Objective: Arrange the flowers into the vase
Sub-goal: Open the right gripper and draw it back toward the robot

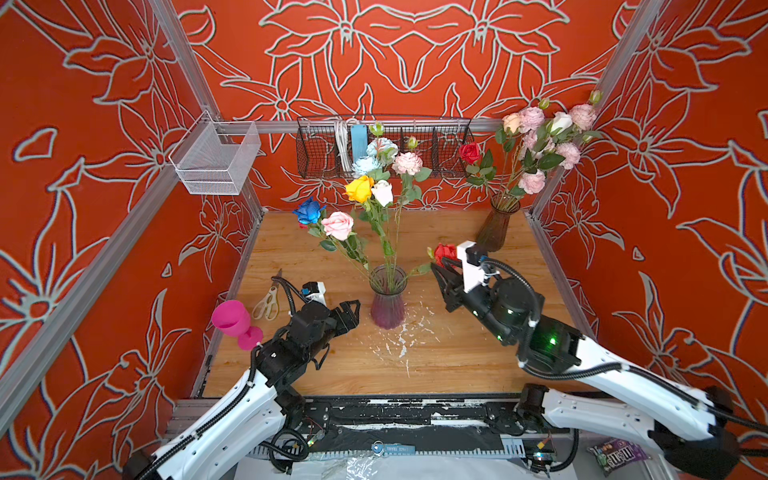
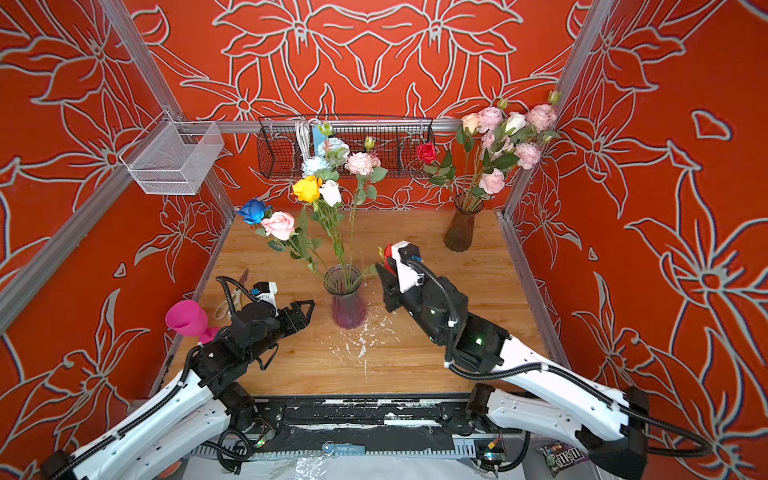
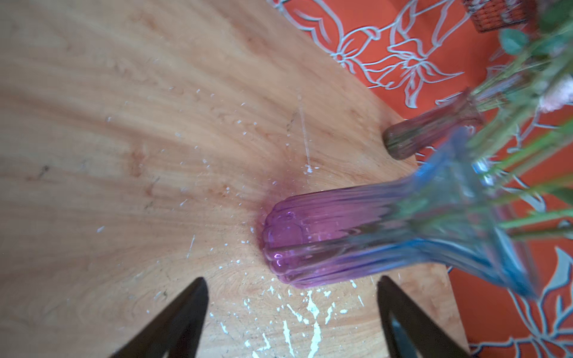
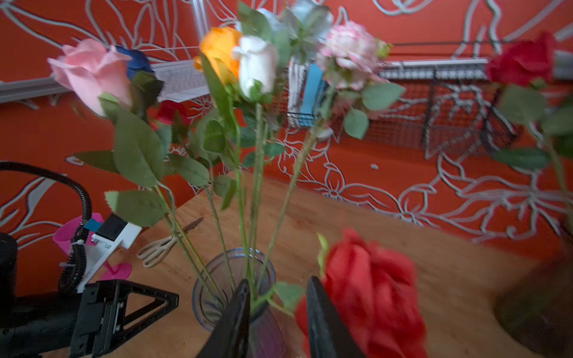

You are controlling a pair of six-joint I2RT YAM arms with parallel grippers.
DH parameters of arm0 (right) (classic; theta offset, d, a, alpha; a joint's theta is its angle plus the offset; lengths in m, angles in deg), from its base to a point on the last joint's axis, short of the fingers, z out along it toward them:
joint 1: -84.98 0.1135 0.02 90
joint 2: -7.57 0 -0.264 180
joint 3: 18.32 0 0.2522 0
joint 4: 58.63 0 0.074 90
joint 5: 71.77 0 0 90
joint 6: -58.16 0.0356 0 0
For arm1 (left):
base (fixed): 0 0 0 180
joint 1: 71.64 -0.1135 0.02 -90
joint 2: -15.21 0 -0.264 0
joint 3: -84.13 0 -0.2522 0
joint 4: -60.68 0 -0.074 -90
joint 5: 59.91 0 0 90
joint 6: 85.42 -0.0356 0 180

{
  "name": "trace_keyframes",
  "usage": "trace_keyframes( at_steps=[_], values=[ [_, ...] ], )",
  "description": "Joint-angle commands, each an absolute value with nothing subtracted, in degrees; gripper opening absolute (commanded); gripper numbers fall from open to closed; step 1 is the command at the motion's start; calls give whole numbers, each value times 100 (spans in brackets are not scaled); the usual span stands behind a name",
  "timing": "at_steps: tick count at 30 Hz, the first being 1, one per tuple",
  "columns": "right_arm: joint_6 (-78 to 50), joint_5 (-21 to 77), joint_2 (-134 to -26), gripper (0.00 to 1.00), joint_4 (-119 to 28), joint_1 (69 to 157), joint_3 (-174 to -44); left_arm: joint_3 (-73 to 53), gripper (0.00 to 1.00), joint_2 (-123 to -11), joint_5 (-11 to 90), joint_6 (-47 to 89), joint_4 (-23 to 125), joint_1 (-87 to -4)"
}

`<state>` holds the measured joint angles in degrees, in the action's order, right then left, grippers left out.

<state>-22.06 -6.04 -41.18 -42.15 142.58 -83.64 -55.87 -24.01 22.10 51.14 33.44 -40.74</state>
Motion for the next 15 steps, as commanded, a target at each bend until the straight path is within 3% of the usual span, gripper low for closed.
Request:
trace_keyframes(
  at_steps=[1, 7, 10, 15],
  values=[
    [-1226, -1727, -3473, 32, -2731, 14274, -7985, -5547, 76, -2927, 2200, 5357, 3435, -4239],
    [88, -1720, -2410, 31, -1451, 13844, -6993, -5606, 61, -4012, 2694, 5329, 4118, -4326],
    [454, -1319, -2104, 31, -1358, 13486, -6546, -5556, 35, -4705, 3011, 5139, 4493, -4325],
    [600, -555, -1915, 31, -1143, 12793, -6207, -6134, 32, -4926, 2888, 5132, 5512, -4325]
  ],
)
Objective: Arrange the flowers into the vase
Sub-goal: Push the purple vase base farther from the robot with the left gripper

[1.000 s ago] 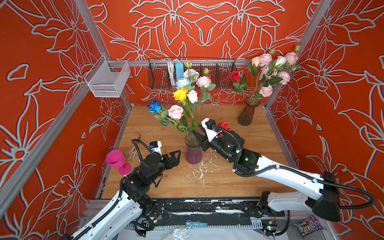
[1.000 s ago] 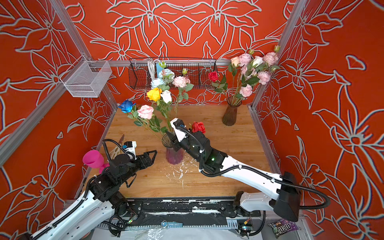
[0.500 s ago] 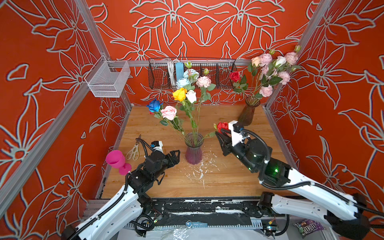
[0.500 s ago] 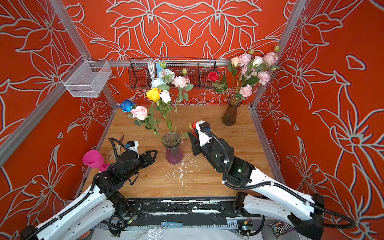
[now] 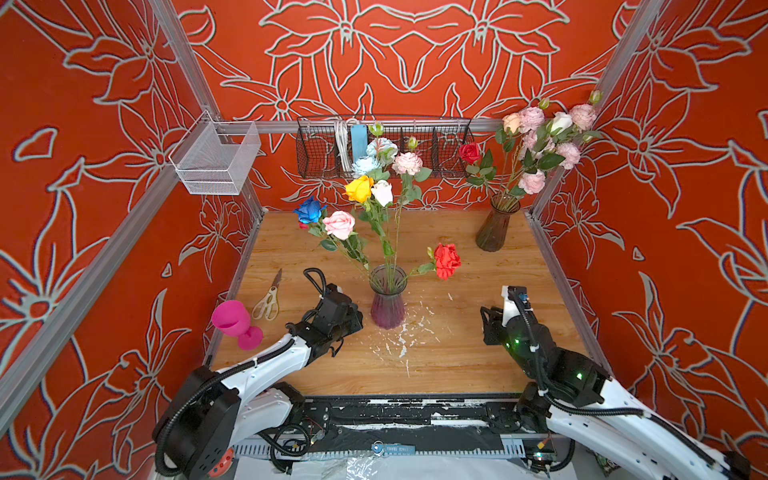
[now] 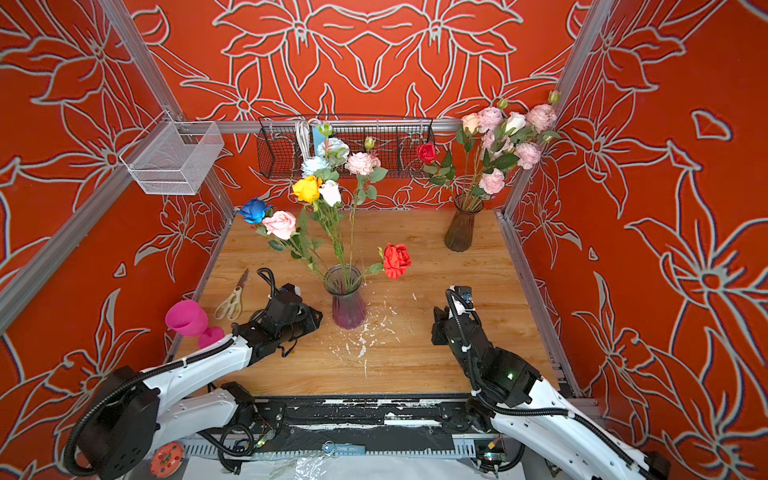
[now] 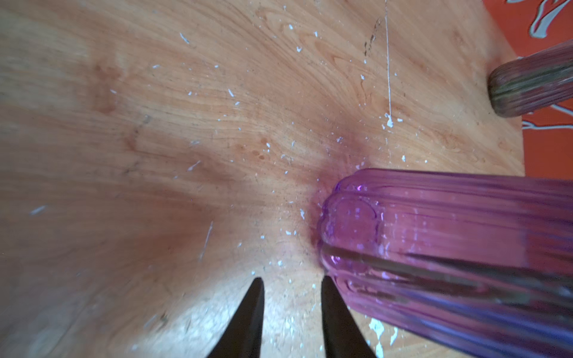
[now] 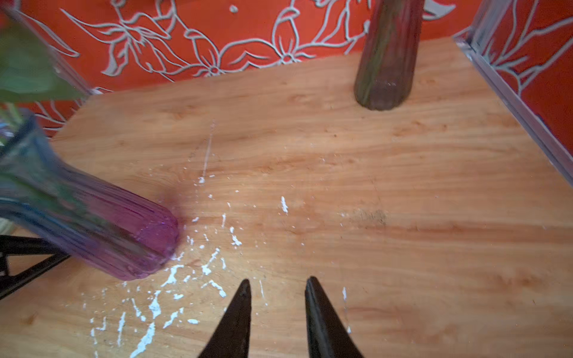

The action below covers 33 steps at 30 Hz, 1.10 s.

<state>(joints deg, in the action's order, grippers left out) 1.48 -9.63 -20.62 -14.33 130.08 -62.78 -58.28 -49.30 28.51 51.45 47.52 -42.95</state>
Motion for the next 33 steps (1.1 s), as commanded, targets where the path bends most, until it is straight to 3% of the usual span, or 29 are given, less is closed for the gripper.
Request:
trace_keyframes(
  at_steps=[1, 17, 33],
  values=[
    [599, -508, -1832, 32, -1111, 12733, -6151, -6234, 32, -4927, 3036, 5024, 5765, -4310],
    [436, -173, -1916, 33, -1332, 12435, -6038, -5706, 31, -6330, 3324, 4848, 6441, -3842],
    [512, -150, -1823, 34, -1243, 12352, -5973, -4119, 29, -7935, 3637, 4703, 6692, -3503]
  ],
)
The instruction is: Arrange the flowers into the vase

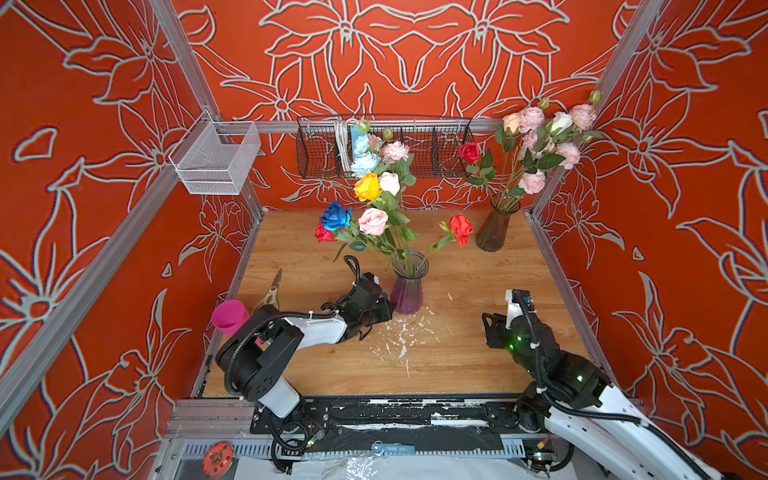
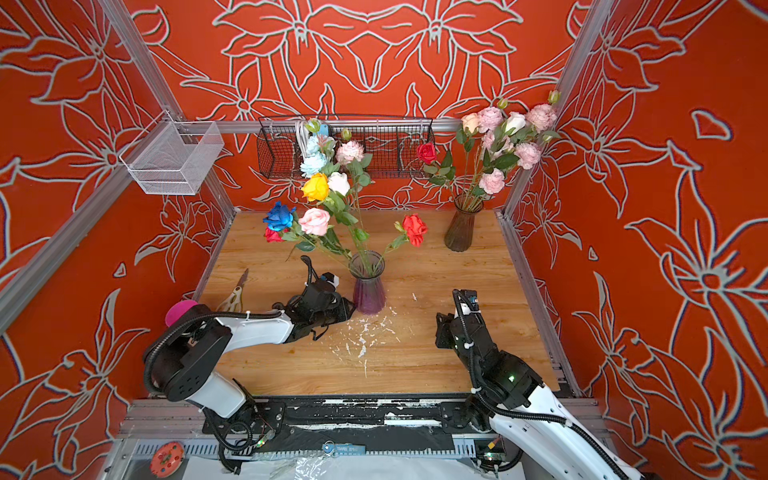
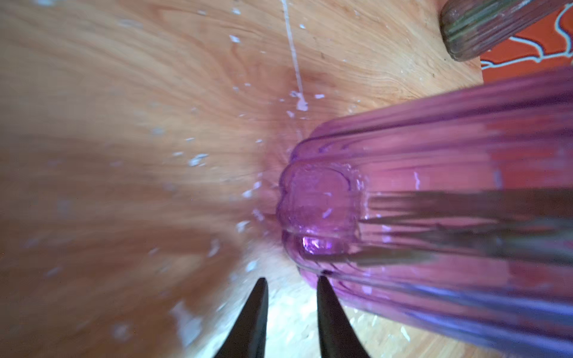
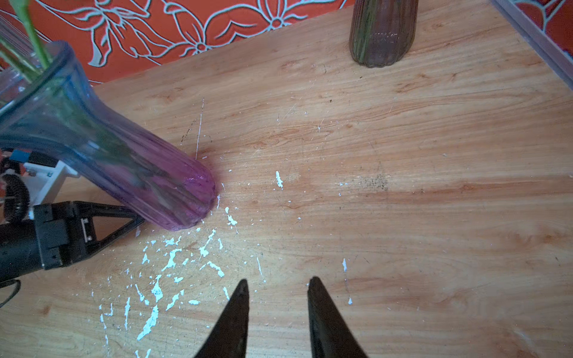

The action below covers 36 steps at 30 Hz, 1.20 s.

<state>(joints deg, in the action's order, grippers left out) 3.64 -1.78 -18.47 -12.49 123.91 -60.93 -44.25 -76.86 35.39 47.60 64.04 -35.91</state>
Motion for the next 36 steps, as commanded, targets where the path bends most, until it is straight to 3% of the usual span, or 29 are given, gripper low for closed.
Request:
trace_keyframes(
  at_steps=[1, 8, 27, 36],
  values=[
    [521, -142, -1842, 34, -1261, 12347, -5956, -4030, 29, -8035, 3635, 4703, 6717, -3492],
    [527, -119, -1914, 34, -1339, 12295, -5868, -3331, 26, -8650, 3806, 4498, 6547, -3472],
    [454, 187, -2410, 36, -1739, 12018, -5900, -2109, 30, -9435, 4039, 3749, 5932, -3485],
    [451, 439, -2578, 37, -1939, 11683, -5932, -2623, 40, -8978, 4041, 3674, 5834, -3532]
  ],
)
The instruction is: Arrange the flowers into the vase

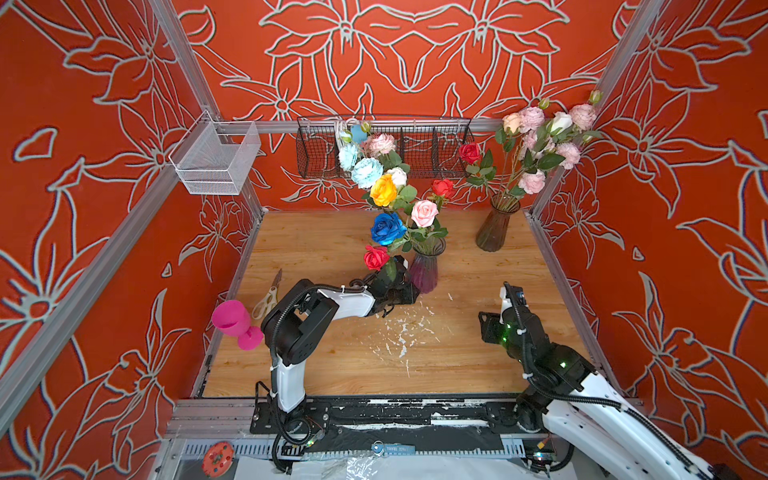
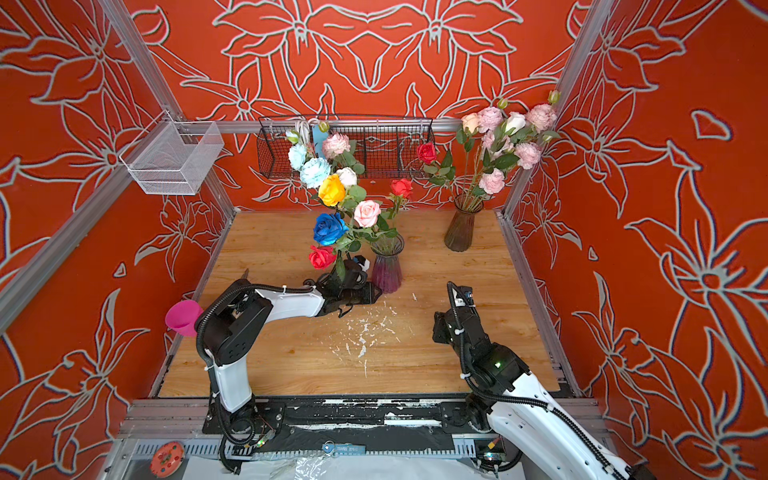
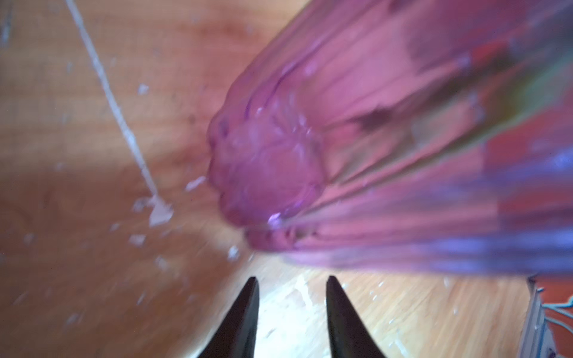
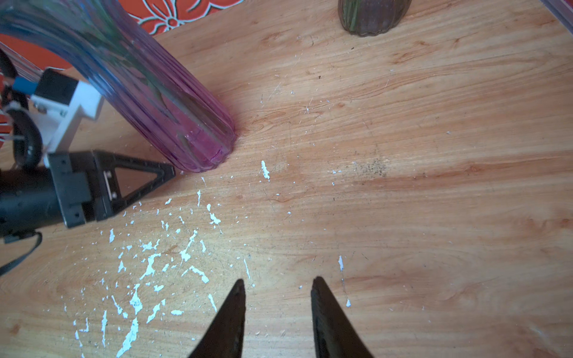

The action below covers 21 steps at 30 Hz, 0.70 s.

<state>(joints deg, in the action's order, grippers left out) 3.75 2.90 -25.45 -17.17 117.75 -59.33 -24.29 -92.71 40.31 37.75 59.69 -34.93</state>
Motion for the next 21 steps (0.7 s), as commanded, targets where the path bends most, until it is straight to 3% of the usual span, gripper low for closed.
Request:
trace_keyframes(
  at_steps=[1, 9, 15, 21],
  values=[
    [460, 493, -2627, 38, -1986, 11643, -5924, -2702, 41, -8891, 4020, 3688, 5828, -3541],
    [380, 984, -2927, 39, -2242, 11161, -6065, -3967, 41, -7165, 3426, 3968, 5607, -3620],
    [272, 1068, -2759, 42, -2075, 10986, -6260, -4387, 42, -5373, 2741, 3811, 4230, -3621],
    [129, 974, -2528, 49, -1687, 10985, -6531, -4438, 50, -3773, 1803, 3830, 2879, -3622]
  ],
)
